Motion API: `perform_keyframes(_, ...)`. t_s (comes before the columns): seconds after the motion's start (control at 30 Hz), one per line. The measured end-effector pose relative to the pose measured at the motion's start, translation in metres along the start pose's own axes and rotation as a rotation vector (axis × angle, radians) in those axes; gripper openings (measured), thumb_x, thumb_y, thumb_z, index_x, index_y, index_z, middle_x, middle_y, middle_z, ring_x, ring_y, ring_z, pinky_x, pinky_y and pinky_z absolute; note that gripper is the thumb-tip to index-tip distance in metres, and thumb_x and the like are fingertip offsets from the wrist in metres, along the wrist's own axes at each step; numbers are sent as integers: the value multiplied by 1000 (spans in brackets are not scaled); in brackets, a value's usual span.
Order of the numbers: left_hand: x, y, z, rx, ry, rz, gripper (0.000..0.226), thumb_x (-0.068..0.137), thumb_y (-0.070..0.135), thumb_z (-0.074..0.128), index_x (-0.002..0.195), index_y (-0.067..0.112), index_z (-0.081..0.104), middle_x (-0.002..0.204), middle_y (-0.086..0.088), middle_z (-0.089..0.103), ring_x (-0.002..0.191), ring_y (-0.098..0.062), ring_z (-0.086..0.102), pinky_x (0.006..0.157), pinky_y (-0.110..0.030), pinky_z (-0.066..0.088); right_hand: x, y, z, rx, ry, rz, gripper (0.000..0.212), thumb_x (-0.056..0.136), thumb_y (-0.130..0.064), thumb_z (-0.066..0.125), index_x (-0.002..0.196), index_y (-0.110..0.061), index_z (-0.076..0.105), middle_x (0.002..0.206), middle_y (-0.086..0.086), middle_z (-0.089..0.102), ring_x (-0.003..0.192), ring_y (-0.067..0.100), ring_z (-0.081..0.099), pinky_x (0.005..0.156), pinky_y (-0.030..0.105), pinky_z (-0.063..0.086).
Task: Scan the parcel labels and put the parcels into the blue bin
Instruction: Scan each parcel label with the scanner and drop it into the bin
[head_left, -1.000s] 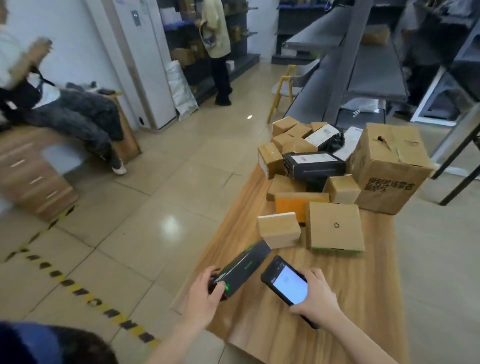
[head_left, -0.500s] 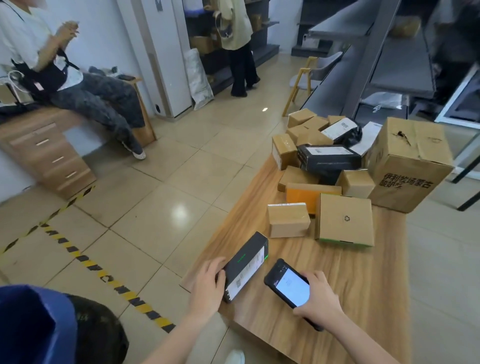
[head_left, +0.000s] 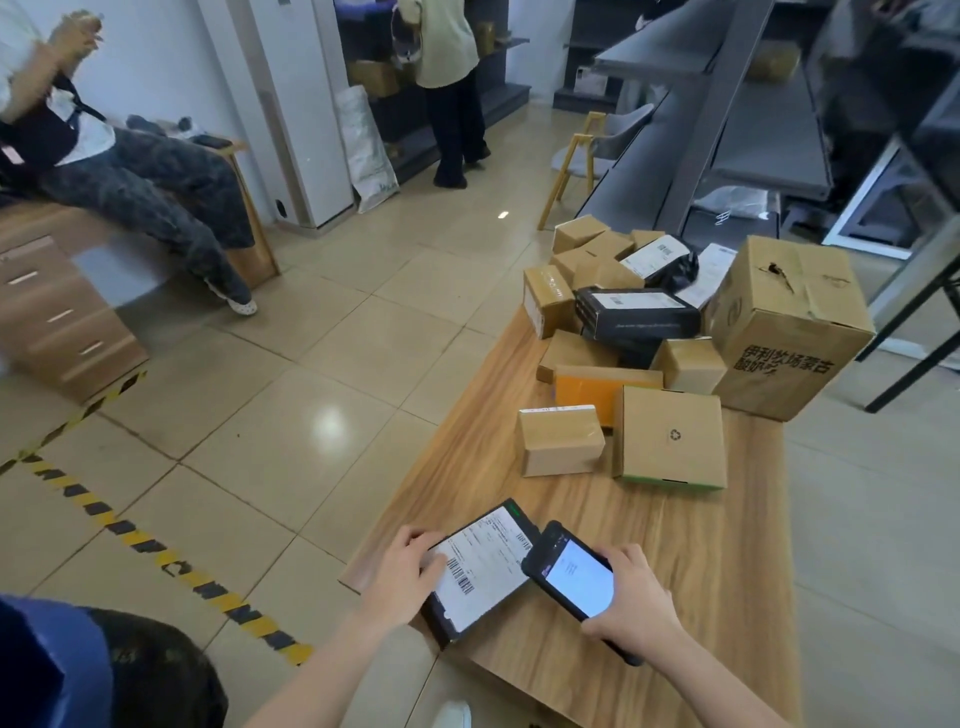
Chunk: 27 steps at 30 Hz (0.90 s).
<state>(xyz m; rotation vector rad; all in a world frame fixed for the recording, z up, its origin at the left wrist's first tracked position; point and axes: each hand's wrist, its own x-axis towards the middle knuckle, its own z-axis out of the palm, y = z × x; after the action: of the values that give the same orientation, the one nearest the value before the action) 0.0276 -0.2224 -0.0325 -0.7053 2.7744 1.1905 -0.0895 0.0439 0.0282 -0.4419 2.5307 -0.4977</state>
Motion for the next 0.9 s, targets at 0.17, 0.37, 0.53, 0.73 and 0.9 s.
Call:
perform_keyframes(0.17,-3,-6,13,5,-54,-96,82,77,58,67,145,29,33,135,7,36,124,-11,36,93,-24,34,5,-7,1,-72,-44,-25,97,54,-40,77,140,-27,33,121,-11,30,99,7,46,92,33,41)
perform_keyframes(0.37,-17,-16,33,239,-112,-107,124,38,65,71,144,28,19,126,6,22,122,-18,31,85,-26,39,13,-15,-3,-266,-92,-154,92,56,-41,77,137,-27,36,125,-11,31,109,10,49,92,32,39)
perform_keyframes(0.53,-8,-22,21,101,0,-12,107,45,38,76,141,23,31,123,12,27,121,-15,32,86,-22,32,20,-30,-5,-473,-68,-296,92,61,-39,78,141,-29,32,134,-7,31,121,13,43,98,34,37)
perform_keyframes(0.73,4,-22,-2,240,18,142,107,49,34,77,144,18,33,141,4,35,134,-17,26,108,-24,25,25,-51,-11,-615,20,-351,82,65,-30,77,136,-28,36,131,-4,32,118,15,45,90,37,35)
perform_keyframes(0.9,6,-22,-11,329,25,196,106,55,38,77,147,19,28,147,6,32,138,-17,22,115,-28,24,25,-57,-16,-676,42,-343,86,62,-27,80,136,-26,36,130,-3,31,117,16,44,89,37,34)
